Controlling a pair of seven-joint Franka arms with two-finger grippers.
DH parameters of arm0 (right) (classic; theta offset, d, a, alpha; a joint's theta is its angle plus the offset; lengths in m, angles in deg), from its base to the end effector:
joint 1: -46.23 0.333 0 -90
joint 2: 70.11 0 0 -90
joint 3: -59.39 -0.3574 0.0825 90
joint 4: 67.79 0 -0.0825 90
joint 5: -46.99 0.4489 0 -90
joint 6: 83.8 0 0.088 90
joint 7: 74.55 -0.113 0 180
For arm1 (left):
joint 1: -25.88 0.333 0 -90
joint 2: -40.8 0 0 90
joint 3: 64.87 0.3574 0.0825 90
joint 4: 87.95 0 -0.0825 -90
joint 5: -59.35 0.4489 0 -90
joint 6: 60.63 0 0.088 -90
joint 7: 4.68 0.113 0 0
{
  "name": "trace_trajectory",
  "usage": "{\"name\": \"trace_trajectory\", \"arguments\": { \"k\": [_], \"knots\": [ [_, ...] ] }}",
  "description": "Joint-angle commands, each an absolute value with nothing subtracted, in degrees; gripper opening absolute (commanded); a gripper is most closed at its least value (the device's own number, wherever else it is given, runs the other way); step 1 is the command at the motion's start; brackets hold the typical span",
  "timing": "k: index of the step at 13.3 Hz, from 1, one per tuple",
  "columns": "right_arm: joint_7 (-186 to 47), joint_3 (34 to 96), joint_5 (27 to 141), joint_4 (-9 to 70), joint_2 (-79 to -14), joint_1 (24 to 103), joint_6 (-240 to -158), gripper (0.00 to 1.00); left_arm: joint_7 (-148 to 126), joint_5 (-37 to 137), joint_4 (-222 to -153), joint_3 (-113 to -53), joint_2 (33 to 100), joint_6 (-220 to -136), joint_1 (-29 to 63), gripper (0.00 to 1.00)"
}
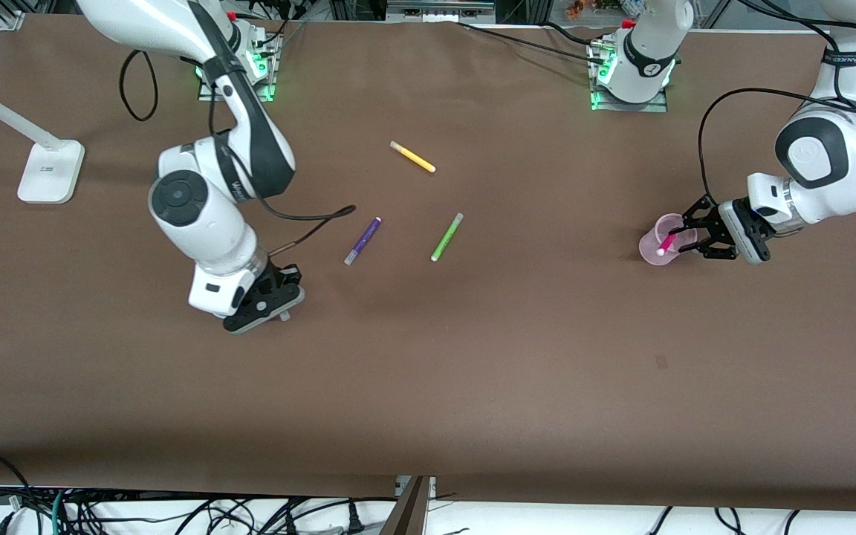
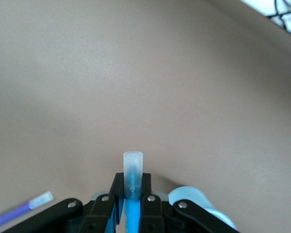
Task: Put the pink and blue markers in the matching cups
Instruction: 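Drop the pink marker into the pink cup while the right gripper lifts blue marker, then move the blue marker over the pale blue cup with the right gripper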
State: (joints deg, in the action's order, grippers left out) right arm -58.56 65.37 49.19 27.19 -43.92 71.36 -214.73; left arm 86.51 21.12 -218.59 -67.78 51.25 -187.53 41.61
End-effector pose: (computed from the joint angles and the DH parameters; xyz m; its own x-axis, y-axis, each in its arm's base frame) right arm 0.7186 0.2606 0.3607 0.8087 0.5655 0.1619 0.5639 -0.8236 0.0600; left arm 0.5474 0.1004 0.2463 0.6274 -0.6664 0.4028 -0.7787 -0.5392 0.3209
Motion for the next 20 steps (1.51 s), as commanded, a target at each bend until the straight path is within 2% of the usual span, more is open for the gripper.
{"name": "trace_trajectory", "arguments": {
  "k": [1,4,8,13,16,20],
  "knots": [
    [-48.84,65.20,51.64,28.09,-45.76,69.53,-214.05,0.01,85.78,19.09,-216.20,-68.21,51.17,-186.05,42.41,1.00],
    [-32.95,65.37,61.45,28.27,-46.12,66.01,-212.39,0.01,71.76,22.15,-209.97,-68.30,50.82,-180.71,42.32,1.00],
    [-15.97,65.37,72.27,29.15,-45.68,62.84,-211.59,0.01,43.56,38.65,-192.67,-68.56,50.64,-167.19,41.71,1.00],
    [0.66,65.46,85.82,33.01,-45.59,60.47,-211.50,0.00,26.64,47.21,-177.28,-69.70,51.08,-155.48,40.39,1.00],
    [8.74,65.46,92.23,34.33,-45.68,58.10,-208.44,0.00,14.16,55.37,-170.33,-69.62,51.17,-149.42,34.17,1.00],
    [22.54,65.46,98.39,36.35,-45.50,54.32,-203.69,0.00,3.95,57.94,-168.11,-69.71,51.08,-144.04,30.02,1.00]
  ]
}}
